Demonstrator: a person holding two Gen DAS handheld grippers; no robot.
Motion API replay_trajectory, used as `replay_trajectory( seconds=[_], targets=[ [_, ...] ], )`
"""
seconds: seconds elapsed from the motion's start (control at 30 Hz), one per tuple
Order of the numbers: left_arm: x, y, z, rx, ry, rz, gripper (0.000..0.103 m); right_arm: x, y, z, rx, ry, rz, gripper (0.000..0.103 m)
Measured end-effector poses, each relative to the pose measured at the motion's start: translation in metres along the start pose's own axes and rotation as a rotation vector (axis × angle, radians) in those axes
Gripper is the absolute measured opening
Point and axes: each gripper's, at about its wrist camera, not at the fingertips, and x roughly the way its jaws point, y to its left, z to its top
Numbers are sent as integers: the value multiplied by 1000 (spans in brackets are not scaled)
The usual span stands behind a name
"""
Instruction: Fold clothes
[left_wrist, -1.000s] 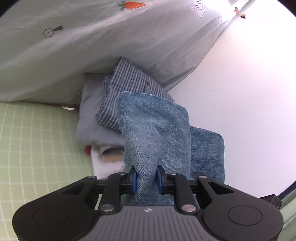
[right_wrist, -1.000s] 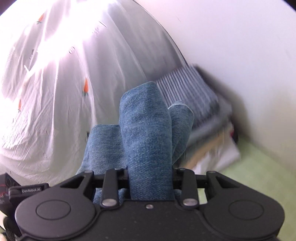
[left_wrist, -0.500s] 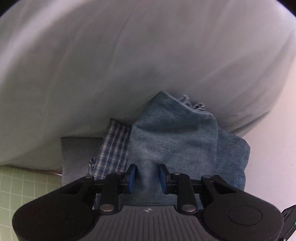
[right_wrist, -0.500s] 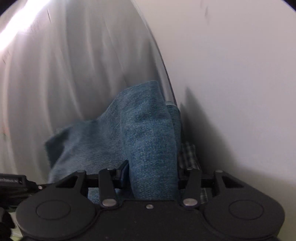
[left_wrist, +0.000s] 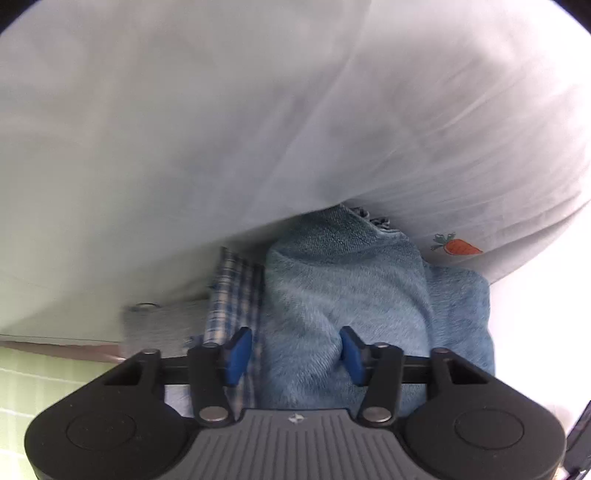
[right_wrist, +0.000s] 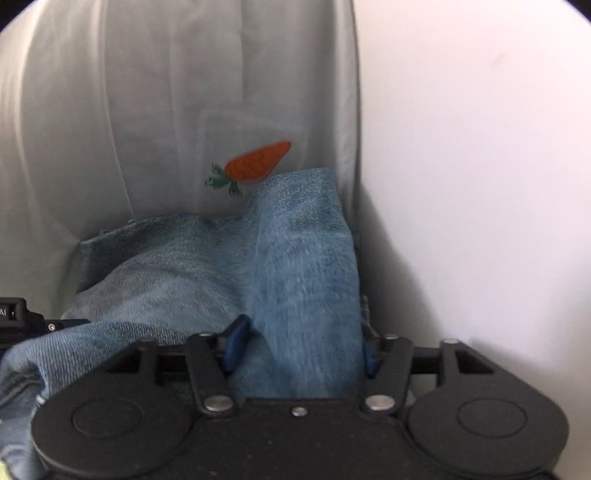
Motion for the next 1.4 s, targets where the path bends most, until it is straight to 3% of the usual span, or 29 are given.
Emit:
replay_trajectory(
  seconds=[0.07, 0.2, 0.27, 0.33, 0.4, 0.53, 0.63, 0.97, 1.17, 1.4],
  targets=[
    [-24, -3, -12, 50, -3, 32, 71, -21, -1, -1, 16, 24, -6, 81],
    [-71, -9, -36, 151, -10, 96, 80, -61, 4, -18, 31, 57, -5, 81],
    [-95, -10, -55, 184, 4, 110, 92, -83, 10, -33, 29, 91, -19, 82],
    [-122, -12, -79, 205, 17, 115, 94, -105, 15, -48, 27, 128, -35, 90],
    [-151, -15, -104, 228, 16, 117, 94, -130, 17, -66, 22, 151, -54, 91],
    [-202, -23, -151, 284, -16, 123, 103, -197, 23, -106, 20, 107, -25, 102],
    [-233, -30, -179, 312, 2, 136, 103, -242, 28, -134, 23, 72, -23, 103],
    [-298, -34, -259, 383, 69, 104, 103, -350, 40, -215, 18, 78, -118, 103],
    [-316, -28, -284, 417, 108, 116, 103, -369, 45, -240, 10, 127, -122, 103],
    [-323, -27, -290, 434, 113, 113, 103, -378, 50, -248, 9, 141, -115, 103]
  ],
)
